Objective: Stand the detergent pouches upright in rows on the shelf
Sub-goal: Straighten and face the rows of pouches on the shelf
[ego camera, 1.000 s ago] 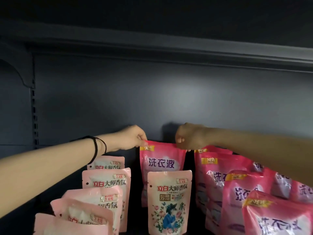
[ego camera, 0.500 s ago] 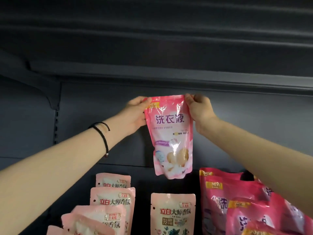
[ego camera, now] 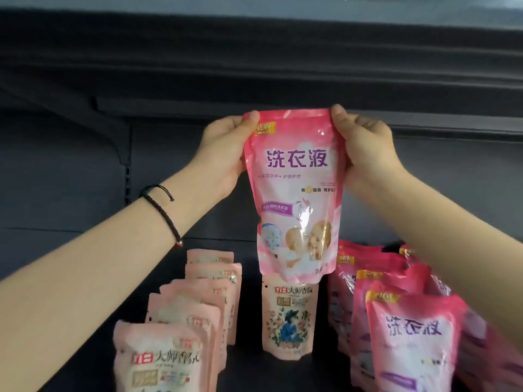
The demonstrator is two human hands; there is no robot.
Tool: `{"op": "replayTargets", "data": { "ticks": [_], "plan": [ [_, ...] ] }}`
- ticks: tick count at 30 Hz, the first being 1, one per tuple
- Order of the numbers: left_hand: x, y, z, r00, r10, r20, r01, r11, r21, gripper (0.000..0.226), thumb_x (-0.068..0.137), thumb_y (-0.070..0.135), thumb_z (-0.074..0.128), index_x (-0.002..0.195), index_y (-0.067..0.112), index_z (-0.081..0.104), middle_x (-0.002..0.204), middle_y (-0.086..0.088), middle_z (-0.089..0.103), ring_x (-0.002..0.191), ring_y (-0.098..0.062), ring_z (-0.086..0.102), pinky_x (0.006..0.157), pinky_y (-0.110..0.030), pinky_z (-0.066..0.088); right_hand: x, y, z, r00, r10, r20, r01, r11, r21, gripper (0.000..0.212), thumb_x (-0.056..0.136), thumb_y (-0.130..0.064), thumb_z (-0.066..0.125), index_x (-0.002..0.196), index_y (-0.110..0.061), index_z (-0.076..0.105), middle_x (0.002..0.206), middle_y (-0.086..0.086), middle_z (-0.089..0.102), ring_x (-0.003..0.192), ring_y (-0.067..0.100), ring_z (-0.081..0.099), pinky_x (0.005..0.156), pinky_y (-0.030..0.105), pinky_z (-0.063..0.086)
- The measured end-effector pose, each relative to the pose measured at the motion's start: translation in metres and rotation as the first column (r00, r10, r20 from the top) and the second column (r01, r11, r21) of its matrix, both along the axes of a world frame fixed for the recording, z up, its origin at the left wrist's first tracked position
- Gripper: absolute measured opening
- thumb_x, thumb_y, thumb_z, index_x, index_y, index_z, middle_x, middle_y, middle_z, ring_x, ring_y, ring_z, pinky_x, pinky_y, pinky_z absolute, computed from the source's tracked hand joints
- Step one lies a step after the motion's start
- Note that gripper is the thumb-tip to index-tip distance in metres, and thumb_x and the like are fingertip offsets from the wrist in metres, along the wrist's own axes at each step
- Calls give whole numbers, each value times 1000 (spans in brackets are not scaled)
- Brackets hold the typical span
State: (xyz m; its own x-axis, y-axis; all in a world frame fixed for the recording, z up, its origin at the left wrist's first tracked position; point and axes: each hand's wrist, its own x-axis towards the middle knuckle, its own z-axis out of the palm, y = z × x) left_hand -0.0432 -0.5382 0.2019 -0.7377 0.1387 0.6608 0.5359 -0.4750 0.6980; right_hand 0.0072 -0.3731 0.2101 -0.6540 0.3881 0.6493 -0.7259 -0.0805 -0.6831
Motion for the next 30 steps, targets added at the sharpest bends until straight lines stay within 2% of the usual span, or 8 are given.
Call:
{"op": "replayTargets", "data": {
  "ticks": [3, 7, 12, 17, 21, 24, 27, 30],
  "plan": [
    [32, -8, -19, 1000, -13, -17, 12, 998, -59, 16, 96, 24, 56, 93, 9, 61, 76, 0, 67, 64, -8, 65, 67, -26, 56, 34, -6, -21, 998, -52, 37, 51, 998, 26, 27, 92, -27, 62, 70, -14, 58, 61, 1, 63, 57, 15, 64, 68, 37, 60],
    [64, -9, -56, 995, -50, 81, 59, 992, -114, 19, 95, 25, 56, 97, 8, 62, 79, -2, 67, 66, -11, 64, 65, -27, 56, 72, -7, -59, 987, -80, 137, 80, 997, 9, 29, 92, -31, 62, 68, -16, 56, 61, 2, 58, 55, 17, 58, 68, 40, 57],
    [96, 5, -100, 987, -72, 140, 88, 990, -110, 15, 94, 26, 59, 85, 13, 63, 69, 4, 67, 60, -8, 64, 57, -22, 53, 109, 12, -100, 972, -32, 234, 33, 999, 2, 29, 93, -30, 61, 67, -16, 56, 66, 6, 58, 56, 19, 57, 66, 38, 54],
    [111, 41, -136, 982, -67, 175, 93, 985, -144, 16, 92, 27, 61, 83, 15, 63, 72, 2, 67, 68, -13, 63, 73, -34, 52, 129, 48, -137, 965, -7, 264, 22, 998, -54, 32, 94, -26, 59, 64, -15, 54, 64, 5, 60, 52, 15, 58, 53, 28, 55],
    [118, 80, -160, 968, -88, 235, 120, 985, -126, 16, 91, 27, 61, 83, 14, 64, 73, 1, 67, 69, -13, 62, 72, -34, 51, 137, 78, -160, 967, -47, 251, 67, 995, -73, 30, 93, -24, 60, 66, -14, 54, 67, 7, 57, 59, 18, 55, 64, 35, 52],
    [119, 106, -177, 963, -83, 258, 122, 983, -139, 16, 90, 29, 62, 86, 15, 65, 74, 3, 69, 70, -12, 64, 69, -31, 51, 138, 103, -177, 972, -55, 227, 78, 993, -93, 33, 91, -24, 62, 60, -17, 55, 64, 3, 58, 58, 15, 55, 64, 32, 51],
    [120, 126, -192, 961, -49, 272, 88, 987, -132, 14, 89, 29, 63, 82, 18, 67, 75, 2, 69, 73, -13, 64, 75, -35, 50, 135, 122, -192, 971, -37, 237, 61, 993, -98, 36, 91, -26, 62, 56, -22, 55, 60, -2, 57, 58, 12, 54, 66, 31, 50],
    [123, 140, -200, 973, 22, 230, 14, 988, -153, 16, 90, 32, 61, 86, 17, 66, 75, 4, 69, 71, -10, 64, 67, -26, 50, 132, 131, -201, 971, -66, 232, 88, 993, -83, 36, 91, -28, 61, 56, -25, 55, 61, -5, 54, 61, 11, 49, 68, 30, 46]
  ]
}}
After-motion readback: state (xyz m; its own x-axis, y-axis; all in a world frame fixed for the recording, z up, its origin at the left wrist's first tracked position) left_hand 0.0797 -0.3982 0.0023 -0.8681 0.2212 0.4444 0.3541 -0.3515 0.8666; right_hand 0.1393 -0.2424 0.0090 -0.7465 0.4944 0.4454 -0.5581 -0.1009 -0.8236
